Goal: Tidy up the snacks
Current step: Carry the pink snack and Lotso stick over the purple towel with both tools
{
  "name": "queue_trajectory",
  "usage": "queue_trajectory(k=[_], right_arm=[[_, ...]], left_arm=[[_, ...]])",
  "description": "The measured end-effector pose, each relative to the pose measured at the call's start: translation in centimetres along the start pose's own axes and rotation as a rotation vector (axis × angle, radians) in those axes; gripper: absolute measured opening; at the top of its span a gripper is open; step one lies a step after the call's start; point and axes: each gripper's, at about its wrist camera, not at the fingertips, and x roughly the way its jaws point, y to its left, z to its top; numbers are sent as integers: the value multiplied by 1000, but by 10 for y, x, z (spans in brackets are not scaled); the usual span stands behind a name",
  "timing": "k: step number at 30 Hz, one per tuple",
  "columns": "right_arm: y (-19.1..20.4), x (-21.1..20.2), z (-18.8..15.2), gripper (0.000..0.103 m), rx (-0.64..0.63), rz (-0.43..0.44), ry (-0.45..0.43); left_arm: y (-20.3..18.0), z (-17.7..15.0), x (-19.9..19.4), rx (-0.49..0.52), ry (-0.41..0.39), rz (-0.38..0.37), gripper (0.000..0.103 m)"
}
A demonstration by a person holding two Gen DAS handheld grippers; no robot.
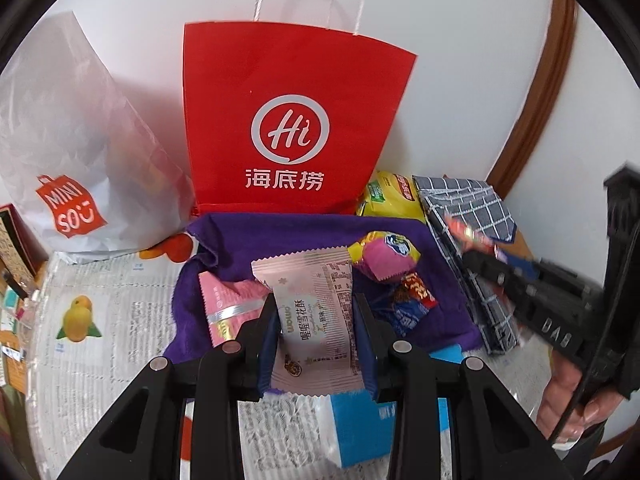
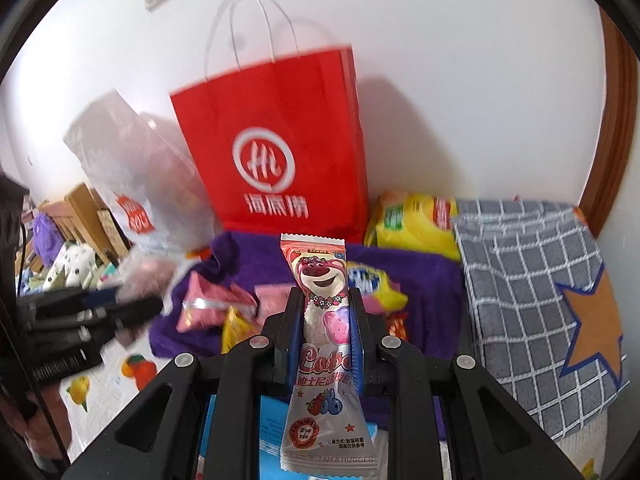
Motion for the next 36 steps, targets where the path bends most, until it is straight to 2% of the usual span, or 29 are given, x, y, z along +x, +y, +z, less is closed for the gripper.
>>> queue_trajectory(k=[6, 11, 17, 19, 25, 32, 36], right_arm=[[-10, 7, 9, 21, 7, -17, 5], [-8, 14, 17, 21, 6, 10, -13], [-4, 37, 13, 21, -25, 43, 50], [-5, 42, 11, 21, -22, 57, 65], [0, 61, 5, 21, -37, 83, 105], [5, 87, -8, 21, -83, 58, 188], [6, 93, -10, 21, -95, 44, 203]], left_arm=[[-3, 15, 21, 7, 17, -17, 33], [-3, 23, 30, 19, 5, 6, 33], [8, 26, 51, 6, 15, 15, 33], [12, 25, 60, 6, 47, 21, 33], [28, 24, 71, -39, 71, 23, 33], [29, 22, 79, -36, 90, 32, 33], [29, 21, 86, -37, 106, 36, 33]])
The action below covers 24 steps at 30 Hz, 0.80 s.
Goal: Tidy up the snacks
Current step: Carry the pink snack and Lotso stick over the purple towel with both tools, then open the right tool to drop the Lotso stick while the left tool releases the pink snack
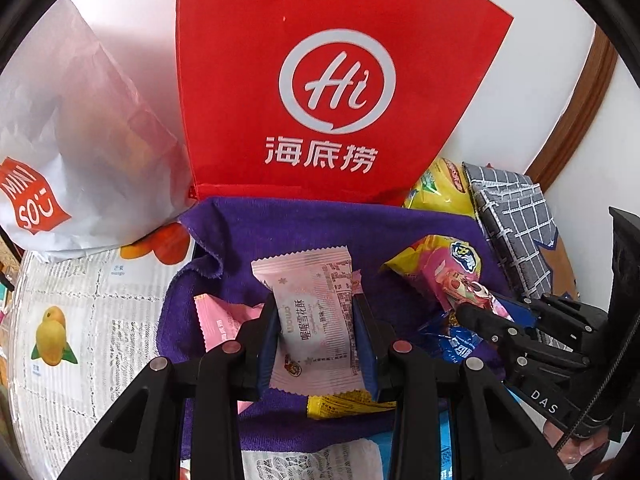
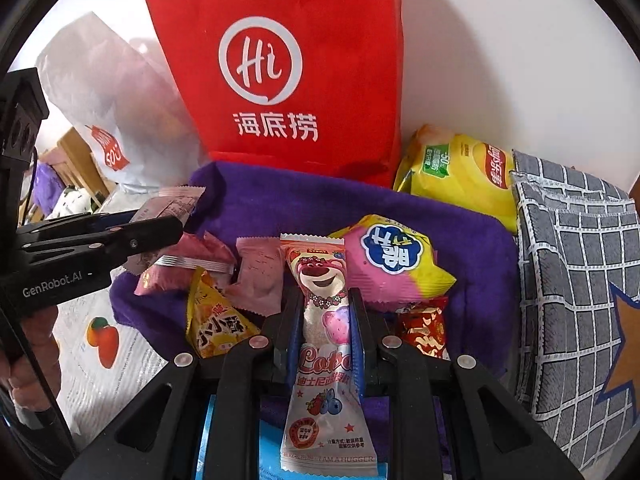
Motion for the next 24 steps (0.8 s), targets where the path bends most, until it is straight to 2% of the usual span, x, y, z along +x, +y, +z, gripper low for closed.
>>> queue_trajectory(k=[6, 15, 22, 24], right_arm=[[0, 7, 0, 23, -4, -15, 26], [-3, 18, -2, 23, -10, -69, 62], [-7, 17, -2, 23, -4, -62, 62], [-9, 18, -2, 26, 0, -62, 67]], left_arm=[[1, -3, 12, -13, 55, -6, 33], [-2, -3, 20, -3, 91, -7, 33], [-4, -6, 24, -3, 108, -8, 33], [-4, -7, 27, -5, 114, -9, 33]])
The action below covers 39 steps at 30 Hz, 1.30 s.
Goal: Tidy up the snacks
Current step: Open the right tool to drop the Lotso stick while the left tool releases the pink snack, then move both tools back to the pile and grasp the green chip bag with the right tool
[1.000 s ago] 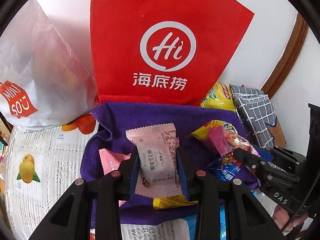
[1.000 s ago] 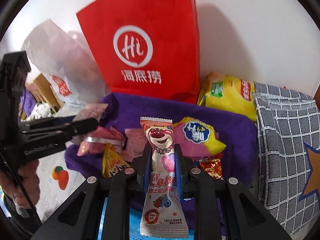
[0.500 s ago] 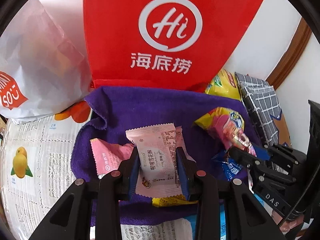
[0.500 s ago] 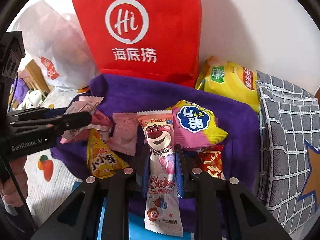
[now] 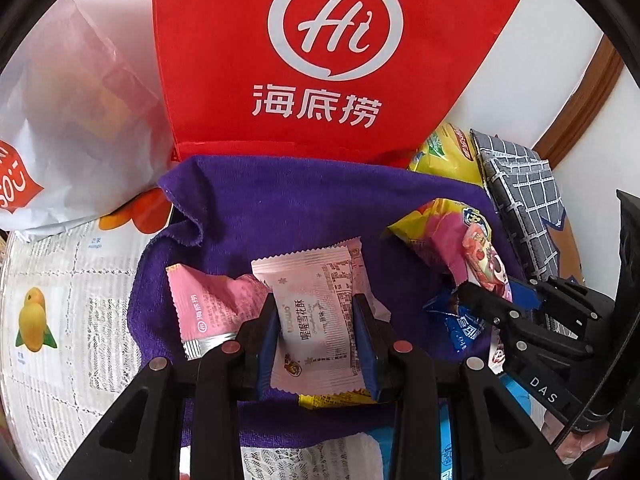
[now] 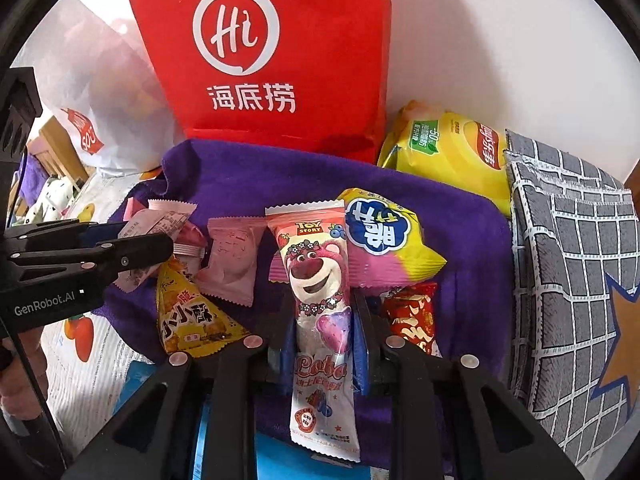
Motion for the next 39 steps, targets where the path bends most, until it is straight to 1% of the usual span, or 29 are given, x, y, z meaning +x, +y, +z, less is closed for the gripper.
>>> queue_trajectory(k=[4, 6, 10, 11, 14, 15, 16, 18, 19, 24, 28, 33, 35, 39], right_arm=[[-1, 0, 0, 32, 8, -8, 6], [-1, 0, 0, 41, 12, -7, 6], [3, -4, 1, 47, -7, -10, -8], [4, -6, 1, 51, -10, -10, -8], [7, -13, 2, 53, -12, 13, -25], [8, -15, 2, 56, -8, 24, -27], [8, -18, 2, 57, -6, 34, -30], [10, -24, 3, 59, -5, 42, -42], [10, -28, 2, 59, -6, 43, -51], [10, -55, -2, 67, -8, 26, -114], [6, -77, -9, 69, 42, 23, -157], [6, -95, -23, 69, 69, -14, -167], [6, -102, -30, 69, 90, -21, -163], [9, -118, -47, 69, 117, -41, -160]], left_arm=[[-1, 0, 2, 0, 7, 0, 33], [-3, 0, 3, 3, 6, 3, 34], [-3, 1, 2, 1, 8, -3, 34], [-3, 1, 1, 1, 8, -3, 34], [-4, 1, -4, 3, 1, -10, 34], [-4, 1, -6, 4, -1, -14, 35], [-5, 2, -9, 5, -5, -23, 35], [-5, 1, -16, -3, -11, -41, 41], [-5, 1, -19, -5, -15, -47, 46], [-7, 0, -39, 2, -52, -55, 47], [-13, -2, -50, 15, -72, -64, 47], [-26, -7, -71, 45, -105, -89, 48], [-34, -10, -83, 68, -125, -102, 51], [-46, -19, -108, 110, -172, -110, 55]])
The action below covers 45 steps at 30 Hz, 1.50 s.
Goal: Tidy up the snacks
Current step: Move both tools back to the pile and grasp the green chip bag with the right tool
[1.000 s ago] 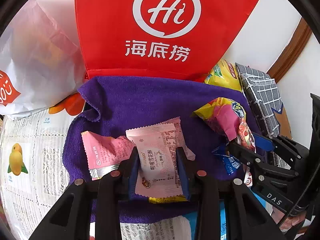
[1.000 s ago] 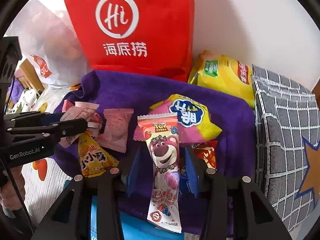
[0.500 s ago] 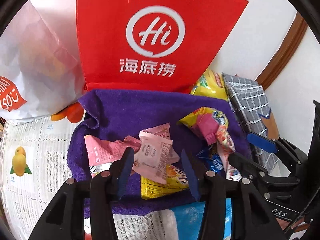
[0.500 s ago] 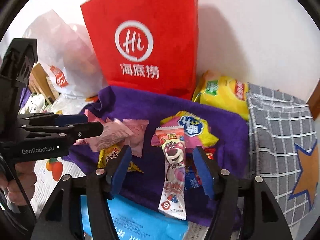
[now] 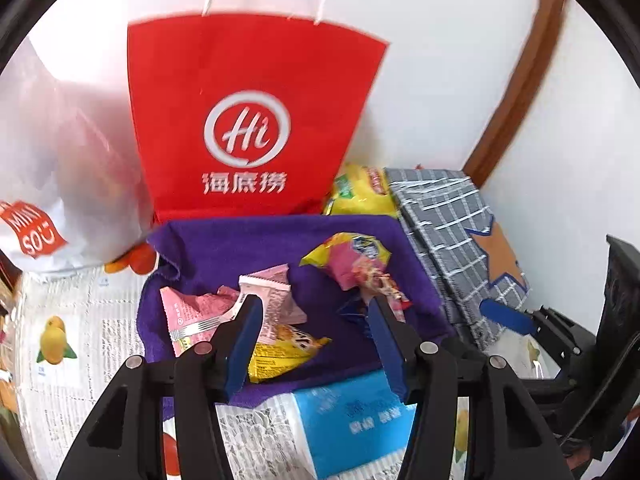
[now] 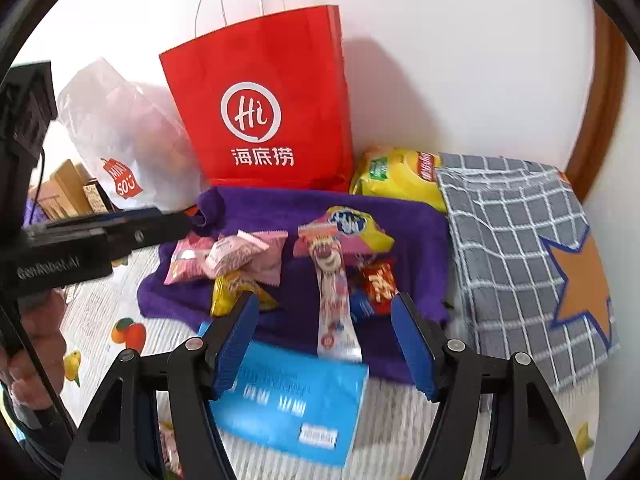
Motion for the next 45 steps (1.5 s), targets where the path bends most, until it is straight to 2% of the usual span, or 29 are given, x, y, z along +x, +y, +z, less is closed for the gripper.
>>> queue_trajectory(k=[1, 3, 9, 18, 27, 34, 39, 45], right_arm=[[2, -6, -4, 69, 0, -9, -2], [6, -17, -13, 69, -4, -24, -7], [26, -36, -44, 69, -5, 0, -15], [69, -42, -100, 69, -29, 93, 34], [113, -41, -149, 69, -78, 195, 72], [145, -23, -189, 69, -148, 227, 138], [158, -6, -209, 69, -208, 179, 171], [155, -10, -218, 64, -231, 182, 129]], left_arm=[[-2, -2, -6, 2, -10, -6, 59], [-2, -10, -19, -8, -21, -12, 60], [12, -41, -52, -7, -27, 71, 60], [52, -103, -87, -81, -28, 160, 60], [68, -159, -121, -130, -57, 183, 60], [71, -195, -130, -142, -54, 184, 60], [74, -210, -130, -158, -43, 191, 60], [76, -217, -117, -176, -15, 193, 60]])
